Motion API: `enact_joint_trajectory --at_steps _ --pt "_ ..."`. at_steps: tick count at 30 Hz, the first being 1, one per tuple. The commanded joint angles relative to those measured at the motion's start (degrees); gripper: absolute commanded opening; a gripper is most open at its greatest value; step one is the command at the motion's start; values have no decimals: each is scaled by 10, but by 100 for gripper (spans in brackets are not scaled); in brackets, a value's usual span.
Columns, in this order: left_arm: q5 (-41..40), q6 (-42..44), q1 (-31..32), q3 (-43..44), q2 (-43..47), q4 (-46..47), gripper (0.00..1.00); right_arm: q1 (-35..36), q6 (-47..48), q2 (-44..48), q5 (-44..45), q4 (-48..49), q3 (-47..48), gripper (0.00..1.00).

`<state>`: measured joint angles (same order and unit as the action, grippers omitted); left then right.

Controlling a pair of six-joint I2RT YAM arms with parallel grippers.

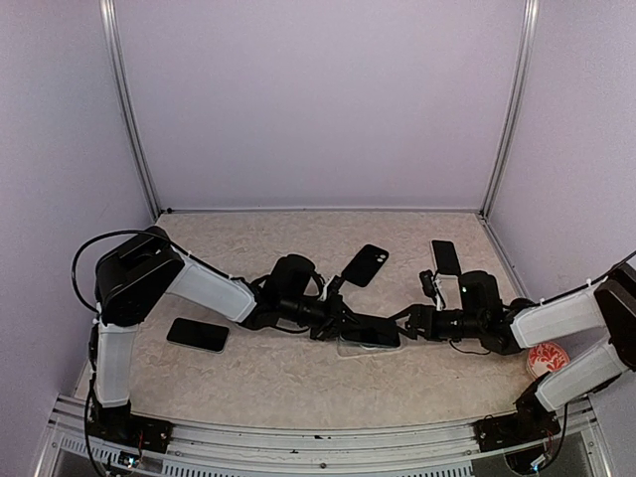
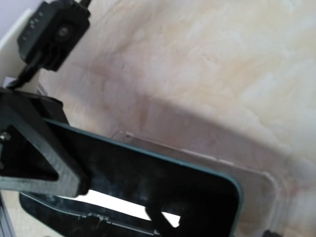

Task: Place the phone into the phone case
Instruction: Install the phone on the phone case.

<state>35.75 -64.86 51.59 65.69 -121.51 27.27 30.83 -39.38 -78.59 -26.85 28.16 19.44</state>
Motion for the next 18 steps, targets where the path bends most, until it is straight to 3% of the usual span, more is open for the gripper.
enact_joint_trajectory --at_steps 1,18 --pt "9 -11 4 18 -11 23 0 -2 -7 -21 -6 22 -7 90" --pt "9 -22 7 21 -31 31 0 16 -8 -53 11 24 -8 88"
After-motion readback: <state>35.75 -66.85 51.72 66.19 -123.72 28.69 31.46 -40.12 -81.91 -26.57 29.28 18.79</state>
